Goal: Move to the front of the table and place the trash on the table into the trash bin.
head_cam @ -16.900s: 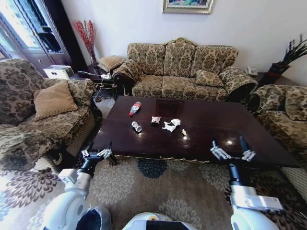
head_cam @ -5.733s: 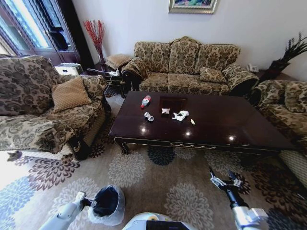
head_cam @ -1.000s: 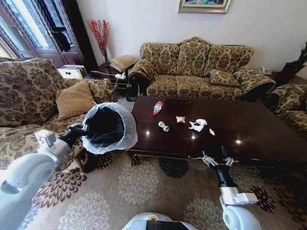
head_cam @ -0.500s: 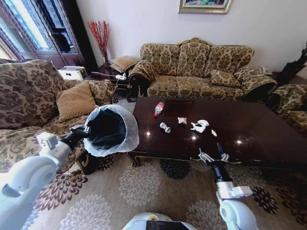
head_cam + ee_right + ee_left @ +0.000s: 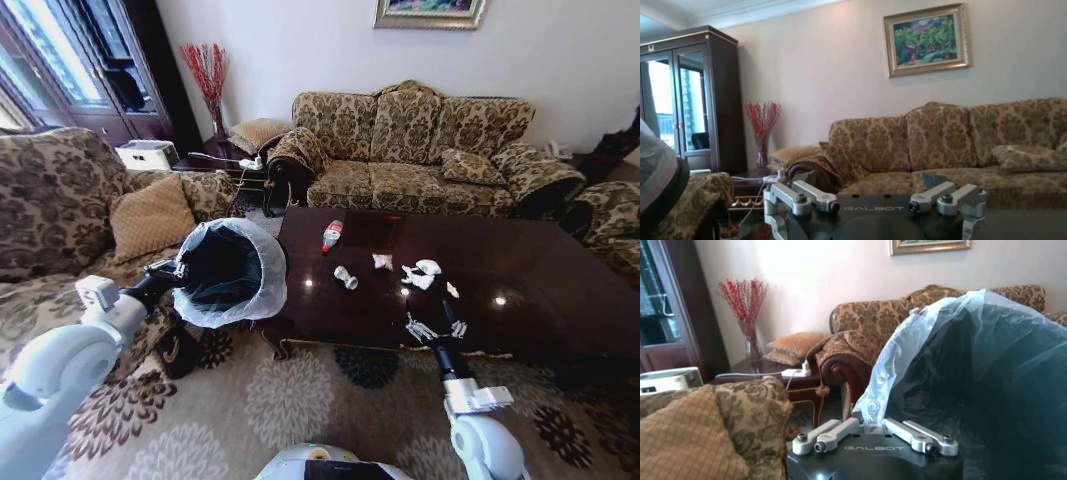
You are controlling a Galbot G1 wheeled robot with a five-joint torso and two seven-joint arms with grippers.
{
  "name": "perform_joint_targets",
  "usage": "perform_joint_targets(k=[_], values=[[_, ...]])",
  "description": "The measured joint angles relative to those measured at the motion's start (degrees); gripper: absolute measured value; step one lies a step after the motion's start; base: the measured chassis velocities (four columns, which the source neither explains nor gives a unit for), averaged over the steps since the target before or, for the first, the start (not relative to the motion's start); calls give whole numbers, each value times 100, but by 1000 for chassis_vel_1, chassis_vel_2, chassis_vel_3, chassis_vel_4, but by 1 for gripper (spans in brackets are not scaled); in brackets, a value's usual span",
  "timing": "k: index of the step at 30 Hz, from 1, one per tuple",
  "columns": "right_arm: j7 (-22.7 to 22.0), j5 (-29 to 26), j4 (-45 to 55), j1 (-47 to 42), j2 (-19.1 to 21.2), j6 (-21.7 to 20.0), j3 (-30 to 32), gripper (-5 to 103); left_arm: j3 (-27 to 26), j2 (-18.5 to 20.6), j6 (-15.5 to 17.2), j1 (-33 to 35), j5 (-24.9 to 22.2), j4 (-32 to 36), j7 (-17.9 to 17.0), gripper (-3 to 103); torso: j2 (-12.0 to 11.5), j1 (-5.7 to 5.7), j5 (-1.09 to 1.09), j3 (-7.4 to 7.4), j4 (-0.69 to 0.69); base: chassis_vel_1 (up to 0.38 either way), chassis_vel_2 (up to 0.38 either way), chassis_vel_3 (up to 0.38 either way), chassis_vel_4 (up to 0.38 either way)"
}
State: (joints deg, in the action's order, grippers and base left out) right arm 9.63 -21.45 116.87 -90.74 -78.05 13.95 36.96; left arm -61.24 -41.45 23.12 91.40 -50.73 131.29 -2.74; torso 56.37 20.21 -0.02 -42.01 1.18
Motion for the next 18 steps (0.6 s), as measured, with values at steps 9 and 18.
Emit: perform_joint_targets(k=[9,18], values=[[169,-124,-733,810,282,-183,-390,100,7,141,23,-10,-30,63,-6,0,-2,5,2,-2,0,-149,132,124,-122],[678,91,-2413,1887,569,-257,-1070,100,11,268,47,14,-68,52,-13,0,4,-12,2,4,3,36,-20,-24,24]])
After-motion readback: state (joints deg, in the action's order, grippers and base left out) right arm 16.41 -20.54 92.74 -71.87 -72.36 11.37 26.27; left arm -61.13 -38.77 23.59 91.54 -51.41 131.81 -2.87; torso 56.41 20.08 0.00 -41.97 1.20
